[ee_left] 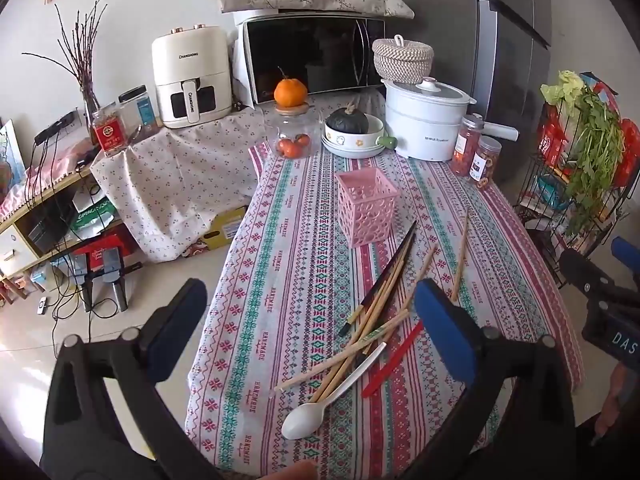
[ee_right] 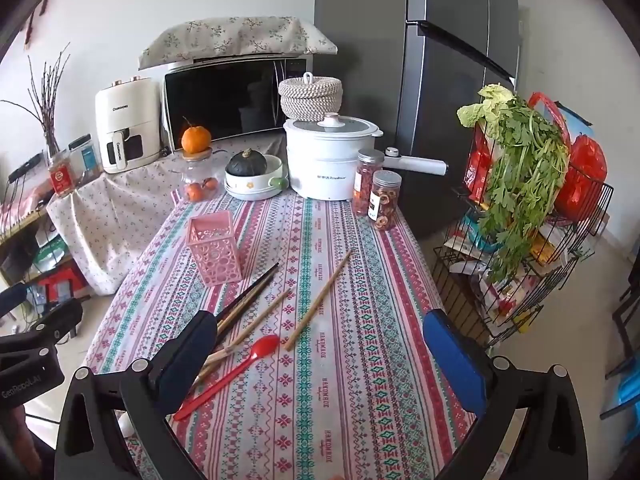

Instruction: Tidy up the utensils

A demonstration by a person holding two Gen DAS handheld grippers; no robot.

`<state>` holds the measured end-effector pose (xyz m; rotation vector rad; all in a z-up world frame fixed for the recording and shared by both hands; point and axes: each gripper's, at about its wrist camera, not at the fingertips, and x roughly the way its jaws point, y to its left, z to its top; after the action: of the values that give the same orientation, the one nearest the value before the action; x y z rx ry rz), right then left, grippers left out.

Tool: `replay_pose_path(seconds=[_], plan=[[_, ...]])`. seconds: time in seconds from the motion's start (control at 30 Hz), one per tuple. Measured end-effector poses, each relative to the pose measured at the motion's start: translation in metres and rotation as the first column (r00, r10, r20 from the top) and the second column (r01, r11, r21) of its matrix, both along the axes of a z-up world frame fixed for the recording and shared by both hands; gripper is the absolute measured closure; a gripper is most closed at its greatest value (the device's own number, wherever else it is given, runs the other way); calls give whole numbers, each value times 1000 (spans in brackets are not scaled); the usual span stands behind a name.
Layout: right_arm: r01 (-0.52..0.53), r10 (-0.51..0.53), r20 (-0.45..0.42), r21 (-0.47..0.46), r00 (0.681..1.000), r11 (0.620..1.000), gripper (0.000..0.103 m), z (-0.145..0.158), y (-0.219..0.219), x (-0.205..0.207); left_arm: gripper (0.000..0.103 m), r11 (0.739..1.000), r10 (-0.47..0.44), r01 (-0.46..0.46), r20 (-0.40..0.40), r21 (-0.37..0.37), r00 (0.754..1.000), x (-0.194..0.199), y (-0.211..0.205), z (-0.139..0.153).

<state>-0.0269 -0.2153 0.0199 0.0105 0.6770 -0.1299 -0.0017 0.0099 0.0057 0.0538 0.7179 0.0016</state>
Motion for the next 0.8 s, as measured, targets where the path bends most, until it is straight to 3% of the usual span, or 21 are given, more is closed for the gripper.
replay_pose_path(seconds=[0.8], plan=[[1,-1,-4,11,1000,1000,0,-3,2,0,0,1000,2,-2,6,3,1000,-1,-2,-1]])
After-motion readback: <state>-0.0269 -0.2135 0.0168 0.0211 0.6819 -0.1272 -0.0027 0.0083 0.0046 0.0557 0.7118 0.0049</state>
